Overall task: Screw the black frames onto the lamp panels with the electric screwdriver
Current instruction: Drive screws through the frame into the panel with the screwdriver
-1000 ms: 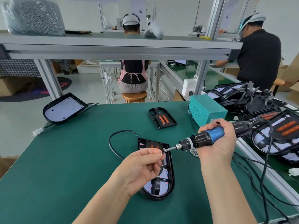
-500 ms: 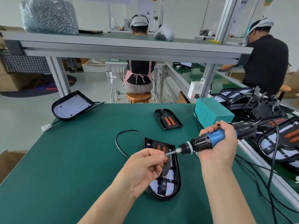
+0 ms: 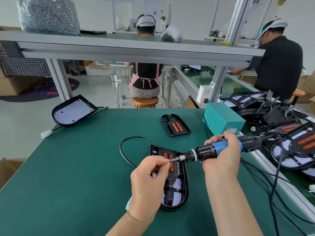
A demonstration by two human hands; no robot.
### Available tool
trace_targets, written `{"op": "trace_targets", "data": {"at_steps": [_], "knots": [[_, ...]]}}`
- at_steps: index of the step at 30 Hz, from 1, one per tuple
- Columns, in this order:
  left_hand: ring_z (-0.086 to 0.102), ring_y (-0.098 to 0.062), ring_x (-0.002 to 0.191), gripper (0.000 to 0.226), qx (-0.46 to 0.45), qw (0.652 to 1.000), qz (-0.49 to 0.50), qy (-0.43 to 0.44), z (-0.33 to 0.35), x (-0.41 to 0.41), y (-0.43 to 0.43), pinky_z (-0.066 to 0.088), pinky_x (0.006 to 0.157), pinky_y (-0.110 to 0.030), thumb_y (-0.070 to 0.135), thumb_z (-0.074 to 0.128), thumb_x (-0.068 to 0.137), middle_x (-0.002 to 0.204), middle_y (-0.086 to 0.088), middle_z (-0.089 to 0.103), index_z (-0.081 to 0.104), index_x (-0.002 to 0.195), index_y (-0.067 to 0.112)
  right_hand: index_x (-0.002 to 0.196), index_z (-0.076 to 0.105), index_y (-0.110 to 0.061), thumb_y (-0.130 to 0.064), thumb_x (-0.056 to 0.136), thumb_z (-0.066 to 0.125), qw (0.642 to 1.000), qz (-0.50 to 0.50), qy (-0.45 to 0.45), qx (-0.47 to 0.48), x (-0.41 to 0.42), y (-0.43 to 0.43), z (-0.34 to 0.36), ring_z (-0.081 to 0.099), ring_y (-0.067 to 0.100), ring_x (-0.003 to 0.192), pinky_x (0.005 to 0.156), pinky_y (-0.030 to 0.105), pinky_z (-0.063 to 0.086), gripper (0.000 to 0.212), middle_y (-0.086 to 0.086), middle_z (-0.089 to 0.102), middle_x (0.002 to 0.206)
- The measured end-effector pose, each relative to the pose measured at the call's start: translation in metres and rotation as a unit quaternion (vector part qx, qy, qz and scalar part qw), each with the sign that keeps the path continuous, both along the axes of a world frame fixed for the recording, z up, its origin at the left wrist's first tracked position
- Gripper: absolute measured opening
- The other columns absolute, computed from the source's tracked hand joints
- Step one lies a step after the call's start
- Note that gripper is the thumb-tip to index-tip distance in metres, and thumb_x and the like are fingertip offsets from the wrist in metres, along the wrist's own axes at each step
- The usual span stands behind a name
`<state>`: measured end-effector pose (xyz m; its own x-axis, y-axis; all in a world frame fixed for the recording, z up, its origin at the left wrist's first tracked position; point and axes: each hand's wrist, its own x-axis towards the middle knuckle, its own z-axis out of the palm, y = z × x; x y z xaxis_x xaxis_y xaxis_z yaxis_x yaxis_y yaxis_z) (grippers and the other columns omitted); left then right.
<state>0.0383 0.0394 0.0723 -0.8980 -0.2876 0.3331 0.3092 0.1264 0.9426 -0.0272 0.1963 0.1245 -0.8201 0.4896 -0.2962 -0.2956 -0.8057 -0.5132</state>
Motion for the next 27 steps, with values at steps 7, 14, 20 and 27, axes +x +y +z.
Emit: {"op": "trace_targets", "data": {"at_steps": [7, 14, 20, 27], "knots": [[0.067, -0.014, 0.081, 0.045, -0.075, 0.994, 0.002, 0.076, -0.006, -0.003, -0.007, 0.051, 0.077, -0.017, -0.009, 0.077, 0.079, 0.087, 0.009, 0.072, 0.073, 0.091, 0.034, 0.081, 0.051, -0.014, -0.013, 0.091, 0.066, 0.998, 0.025, -0.033, -0.04, -0.005, 0.001, -0.011, 0.054, 0.013, 0.051, 0.056, 0.022, 0.051, 0.018, -0.004, 0.055, 0.06], [0.059, -0.007, 0.09, 0.054, -0.097, 0.995, 0.002, 0.002, -0.013, -0.008, -0.018, 0.046, 0.081, -0.015, 0.008, 0.078, 0.08, 0.103, 0.021, 0.07, 0.056, 0.117, 0.041, 0.087, 0.054, -0.014, -0.013, 0.09, 0.068, 0.999, 0.012, -0.026, -0.015, -0.016, 0.004, -0.008, 0.054, 0.012, 0.051, 0.058, 0.024, 0.053, 0.014, -0.004, 0.056, 0.061], [0.056, -0.002, 0.091, 0.047, -0.193, 0.957, -0.002, -0.216, -0.013, -0.045, -0.043, 0.045, 0.076, -0.028, 0.047, 0.072, 0.083, 0.105, 0.009, 0.058, 0.052, 0.119, 0.024, 0.098, 0.055, -0.009, -0.009, 0.089, 0.067, 0.997, -0.027, 0.002, 0.07, -0.038, -0.004, 0.006, 0.053, 0.014, 0.053, 0.058, 0.027, 0.05, 0.015, 0.001, 0.054, 0.067], [0.068, -0.023, 0.094, 0.07, -0.188, 0.909, -0.137, -0.345, -0.014, -0.077, -0.036, 0.056, 0.074, -0.038, 0.061, 0.079, 0.059, 0.102, -0.005, 0.068, 0.055, 0.102, 0.012, 0.086, 0.054, -0.014, -0.005, 0.086, 0.068, 0.982, -0.042, 0.043, 0.178, -0.064, -0.035, 0.015, 0.055, 0.017, 0.052, 0.054, 0.027, 0.049, 0.016, 0.001, 0.057, 0.062]]}}
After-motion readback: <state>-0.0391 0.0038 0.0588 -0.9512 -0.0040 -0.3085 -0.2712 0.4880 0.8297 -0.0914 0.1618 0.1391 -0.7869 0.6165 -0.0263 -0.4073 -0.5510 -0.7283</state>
